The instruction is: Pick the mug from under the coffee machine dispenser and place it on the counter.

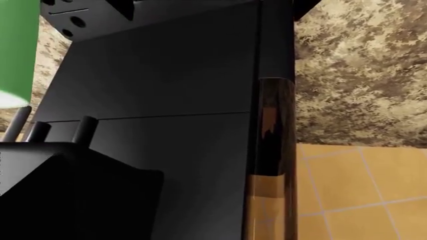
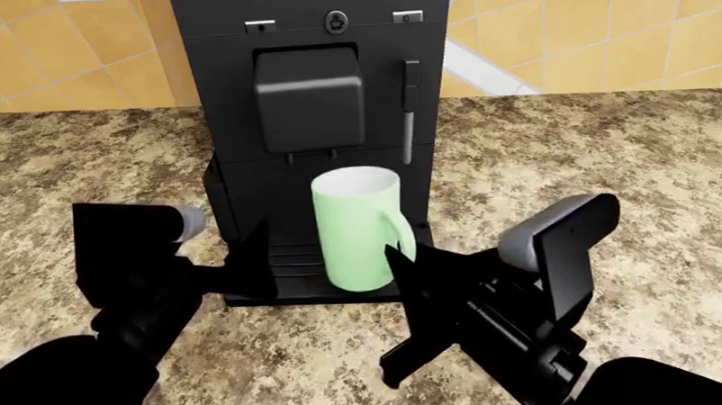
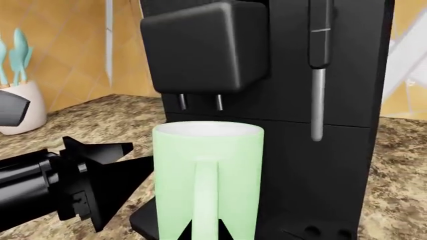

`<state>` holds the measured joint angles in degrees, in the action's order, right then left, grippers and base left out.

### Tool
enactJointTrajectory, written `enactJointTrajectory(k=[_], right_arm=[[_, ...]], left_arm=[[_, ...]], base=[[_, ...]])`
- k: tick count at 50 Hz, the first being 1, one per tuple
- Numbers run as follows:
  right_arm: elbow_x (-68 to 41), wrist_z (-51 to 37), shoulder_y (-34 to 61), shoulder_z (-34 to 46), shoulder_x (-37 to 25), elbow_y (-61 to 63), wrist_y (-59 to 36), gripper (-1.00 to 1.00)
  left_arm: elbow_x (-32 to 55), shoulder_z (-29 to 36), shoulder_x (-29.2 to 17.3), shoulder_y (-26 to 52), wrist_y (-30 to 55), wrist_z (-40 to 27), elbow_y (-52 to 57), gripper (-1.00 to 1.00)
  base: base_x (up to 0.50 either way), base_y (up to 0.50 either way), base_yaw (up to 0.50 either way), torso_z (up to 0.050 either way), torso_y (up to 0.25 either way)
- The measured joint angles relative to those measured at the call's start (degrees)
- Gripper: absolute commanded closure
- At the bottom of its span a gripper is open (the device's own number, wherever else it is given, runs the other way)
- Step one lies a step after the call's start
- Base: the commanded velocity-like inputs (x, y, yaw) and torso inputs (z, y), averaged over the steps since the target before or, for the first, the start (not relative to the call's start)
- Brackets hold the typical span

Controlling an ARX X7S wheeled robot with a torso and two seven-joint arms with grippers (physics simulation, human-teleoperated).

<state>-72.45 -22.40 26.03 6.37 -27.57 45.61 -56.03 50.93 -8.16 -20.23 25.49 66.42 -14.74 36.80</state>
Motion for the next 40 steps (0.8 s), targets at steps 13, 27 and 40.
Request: enactJointTrajectory(k=[13,27,40], right_arm=[[-2.01,-3.25,-3.19,-2.53,-1.44,4.23,1.45,1.00],[-2.85,-5.10,-6.24,-4.82,-2.88,7.32,3.17,1.00],[-2.73,-6.11,-9.43,-7.28,-4.06,9.65,5.27,1.00]], left_arm=[[0.62,-0.20,-0.06,-0.72,-0.72,0.05,0.17,-1.00],[0.92,-0.05,-0.23,-0.92,-1.32,-0.15,0.20,-1.00],[0.99,0.24,-0.46,-1.20,-2.03,-0.15,0.07,-1.00]], base=[[0.00,0.00,0.00,0.000,0.000],[0.00,0.00,0.00,0.000,0.001],[0.00,0.00,0.00,0.000,0.000]])
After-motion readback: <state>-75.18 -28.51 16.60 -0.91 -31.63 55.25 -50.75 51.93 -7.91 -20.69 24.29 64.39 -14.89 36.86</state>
